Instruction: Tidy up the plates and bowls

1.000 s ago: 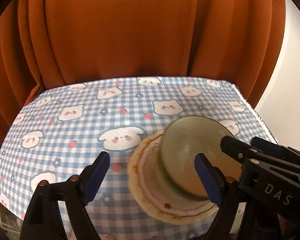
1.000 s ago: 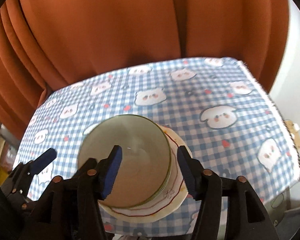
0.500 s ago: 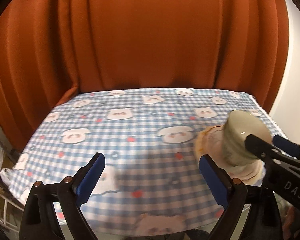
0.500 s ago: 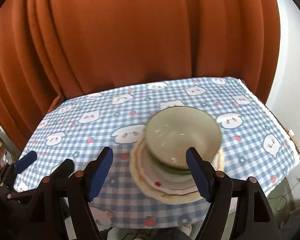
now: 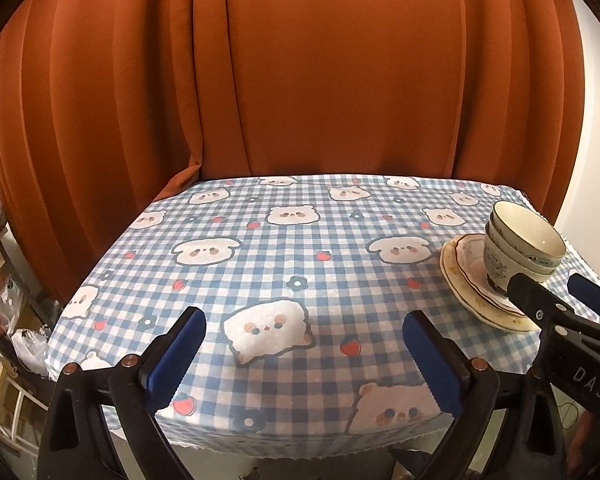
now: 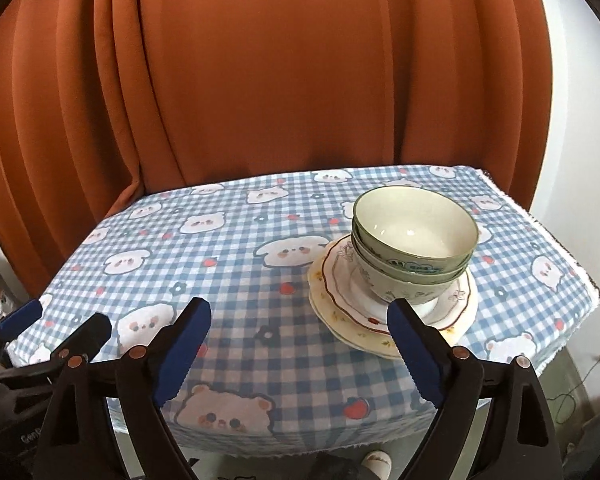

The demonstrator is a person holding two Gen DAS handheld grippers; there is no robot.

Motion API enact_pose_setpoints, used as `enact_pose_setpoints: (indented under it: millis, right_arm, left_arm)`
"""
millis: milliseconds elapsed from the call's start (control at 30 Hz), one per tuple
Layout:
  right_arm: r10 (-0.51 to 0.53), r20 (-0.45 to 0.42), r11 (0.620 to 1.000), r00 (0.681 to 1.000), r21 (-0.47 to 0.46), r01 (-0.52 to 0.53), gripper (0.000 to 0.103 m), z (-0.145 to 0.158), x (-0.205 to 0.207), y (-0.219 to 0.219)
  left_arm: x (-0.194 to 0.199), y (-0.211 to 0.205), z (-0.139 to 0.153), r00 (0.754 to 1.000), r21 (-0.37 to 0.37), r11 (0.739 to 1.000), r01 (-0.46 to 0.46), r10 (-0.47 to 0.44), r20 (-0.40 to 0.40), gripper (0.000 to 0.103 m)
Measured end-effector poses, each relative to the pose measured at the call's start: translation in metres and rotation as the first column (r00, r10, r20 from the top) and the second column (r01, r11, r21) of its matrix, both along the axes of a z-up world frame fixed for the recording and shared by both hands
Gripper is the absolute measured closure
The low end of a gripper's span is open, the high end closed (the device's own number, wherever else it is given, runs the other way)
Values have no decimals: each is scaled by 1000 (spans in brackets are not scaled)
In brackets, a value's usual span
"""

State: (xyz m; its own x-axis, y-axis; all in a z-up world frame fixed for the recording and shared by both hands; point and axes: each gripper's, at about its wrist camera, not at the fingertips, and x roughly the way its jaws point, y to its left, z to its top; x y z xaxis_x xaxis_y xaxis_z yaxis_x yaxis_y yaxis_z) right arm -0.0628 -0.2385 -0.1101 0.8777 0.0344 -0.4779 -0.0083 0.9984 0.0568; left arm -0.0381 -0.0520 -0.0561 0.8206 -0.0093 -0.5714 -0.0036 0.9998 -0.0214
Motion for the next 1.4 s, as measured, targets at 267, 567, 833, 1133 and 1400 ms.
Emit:
enact_pose_setpoints:
  millis: [267, 567, 833, 1133, 1400]
  right_arm:
    - [6, -16, 1000, 1000, 19, -6, 11, -1, -5, 6]
    - [-8, -34, 1000, 999, -6, 8, 11, -1, -7, 5]
    - [-13, -36, 1000, 999, -16, 13, 11, -2, -7, 4]
    - [-5, -39, 1000, 999, -13, 4, 11, -3, -6, 6]
    - [-2, -43, 1000, 999, -13, 1, 11, -4, -4, 7]
  left_arm:
    - [-5, 7, -1, 1000, -10, 1000, -2, 2, 0, 2]
    - [-5, 5, -3, 1000, -24, 1000, 6, -6, -6, 1]
    - [-4, 4, -3, 1000, -25, 1000, 6, -6, -6, 1]
    - [-4, 4, -5, 1000, -26, 1000, -9, 9, -7, 1]
    - [-4, 5, -5, 1000, -26, 1000, -10, 10, -7, 1]
